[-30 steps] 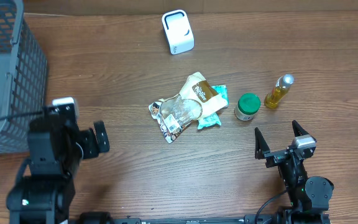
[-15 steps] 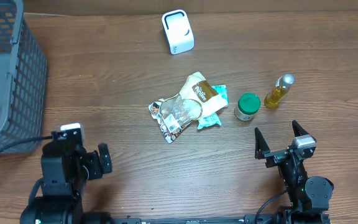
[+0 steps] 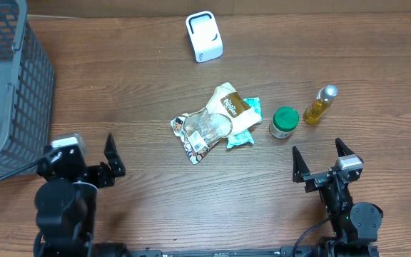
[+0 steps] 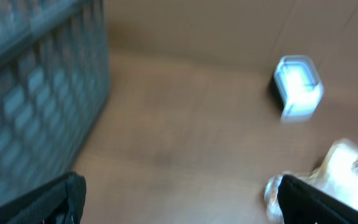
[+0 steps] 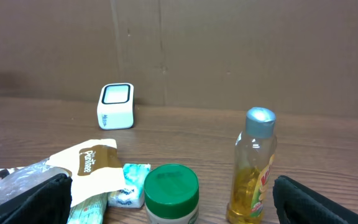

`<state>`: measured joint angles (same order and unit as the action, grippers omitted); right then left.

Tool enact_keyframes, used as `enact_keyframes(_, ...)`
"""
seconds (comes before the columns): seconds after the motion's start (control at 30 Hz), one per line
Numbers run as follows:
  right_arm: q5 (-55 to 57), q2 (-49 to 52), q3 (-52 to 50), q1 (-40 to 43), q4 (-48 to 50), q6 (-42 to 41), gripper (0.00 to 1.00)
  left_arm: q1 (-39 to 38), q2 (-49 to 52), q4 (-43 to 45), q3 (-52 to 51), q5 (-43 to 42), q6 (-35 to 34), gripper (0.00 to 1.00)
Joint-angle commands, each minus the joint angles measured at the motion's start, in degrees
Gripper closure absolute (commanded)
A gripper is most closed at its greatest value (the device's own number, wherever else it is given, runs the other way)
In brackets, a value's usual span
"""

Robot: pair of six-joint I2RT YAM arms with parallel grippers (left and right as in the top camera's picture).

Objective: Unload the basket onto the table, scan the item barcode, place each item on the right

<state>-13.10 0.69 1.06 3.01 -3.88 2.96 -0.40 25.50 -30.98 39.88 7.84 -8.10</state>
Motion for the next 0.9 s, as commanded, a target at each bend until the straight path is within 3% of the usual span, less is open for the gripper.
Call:
enact_keyframes(0.0, 0.4, -0.5, -0.6, 0.2, 0.3, -0.3, 0.0, 0.0, -2.1, 5.8, -0.4, -3.9, 0.4, 0.0)
enact_keyframes(0.3, 0.4, -0.5, -0.6, 0.2, 0.3, -0.3, 0.0, 0.0, -6.4, 21.5, -3.5, -9.0, 0.4, 0.0)
enact_keyframes(0.7, 0.4, -0.5, -0.6, 0.2, 0.3, -0.3, 0.0, 0.0, -16.6, 47.7, -22.2, -11.9, -0.3, 0.01)
enact_keyframes(0.87, 0.4, -0.5, -0.6, 0.2, 0.3, -0.3, 0.0, 0.0, -20.5, 52.4, -27.8, -11.8, -0.3, 0.0)
